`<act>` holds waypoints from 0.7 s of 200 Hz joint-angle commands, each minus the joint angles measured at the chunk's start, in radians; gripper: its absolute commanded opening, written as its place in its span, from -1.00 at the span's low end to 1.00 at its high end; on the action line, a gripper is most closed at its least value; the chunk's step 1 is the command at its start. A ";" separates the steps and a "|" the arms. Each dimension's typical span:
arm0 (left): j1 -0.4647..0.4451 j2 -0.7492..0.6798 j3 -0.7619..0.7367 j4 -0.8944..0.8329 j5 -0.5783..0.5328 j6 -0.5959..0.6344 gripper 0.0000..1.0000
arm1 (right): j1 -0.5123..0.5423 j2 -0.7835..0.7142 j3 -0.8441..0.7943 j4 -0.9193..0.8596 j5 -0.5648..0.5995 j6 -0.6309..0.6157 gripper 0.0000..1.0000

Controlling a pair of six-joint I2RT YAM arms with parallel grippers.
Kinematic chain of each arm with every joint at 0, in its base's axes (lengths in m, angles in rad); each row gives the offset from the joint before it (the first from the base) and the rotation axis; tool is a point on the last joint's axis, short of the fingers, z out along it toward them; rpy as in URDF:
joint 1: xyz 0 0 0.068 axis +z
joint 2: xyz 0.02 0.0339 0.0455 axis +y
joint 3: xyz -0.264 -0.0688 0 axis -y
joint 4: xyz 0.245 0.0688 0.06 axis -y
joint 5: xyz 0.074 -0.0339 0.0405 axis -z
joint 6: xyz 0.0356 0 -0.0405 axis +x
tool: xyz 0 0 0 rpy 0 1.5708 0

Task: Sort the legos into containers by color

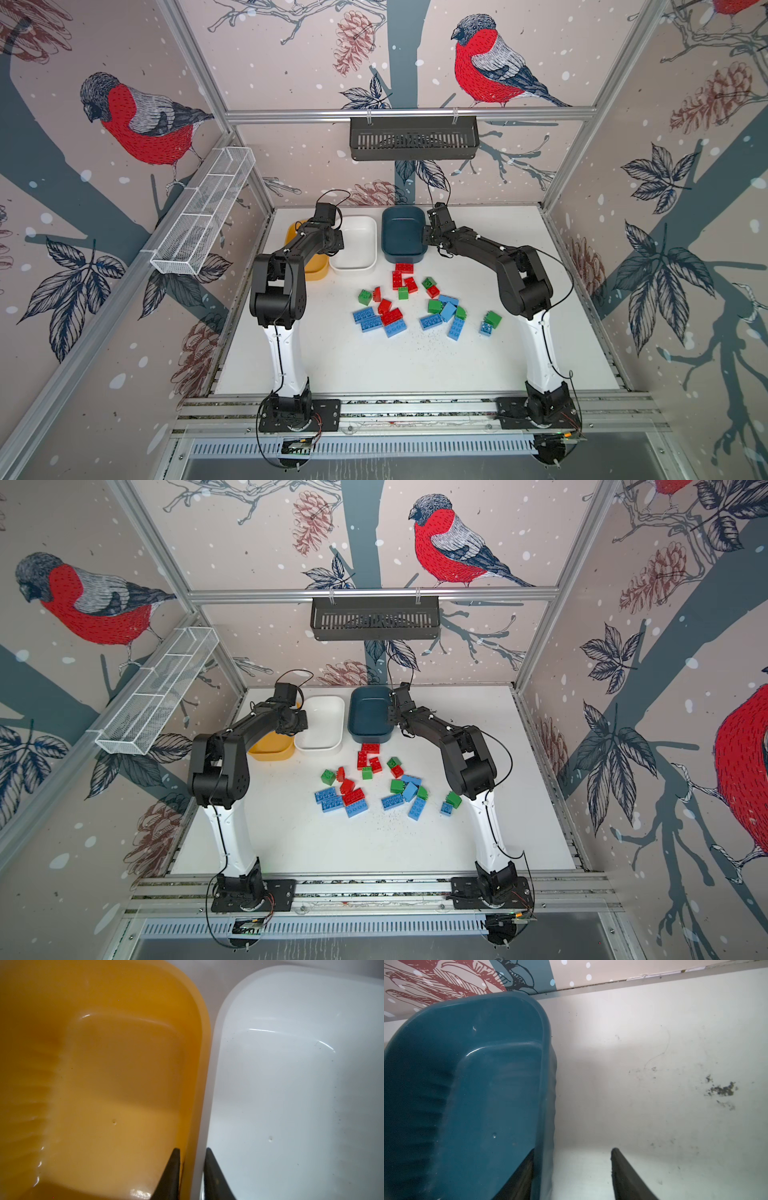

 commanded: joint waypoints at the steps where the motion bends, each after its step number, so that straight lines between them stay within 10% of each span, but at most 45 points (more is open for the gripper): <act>1: -0.012 0.009 0.015 -0.029 -0.008 -0.007 -0.61 | 0.003 -0.015 -0.017 -0.026 0.072 -0.055 -0.03; 140: -0.244 0.102 0.159 -0.048 -0.003 -0.123 -0.69 | -0.106 -0.351 -0.481 0.109 0.118 -0.363 -0.42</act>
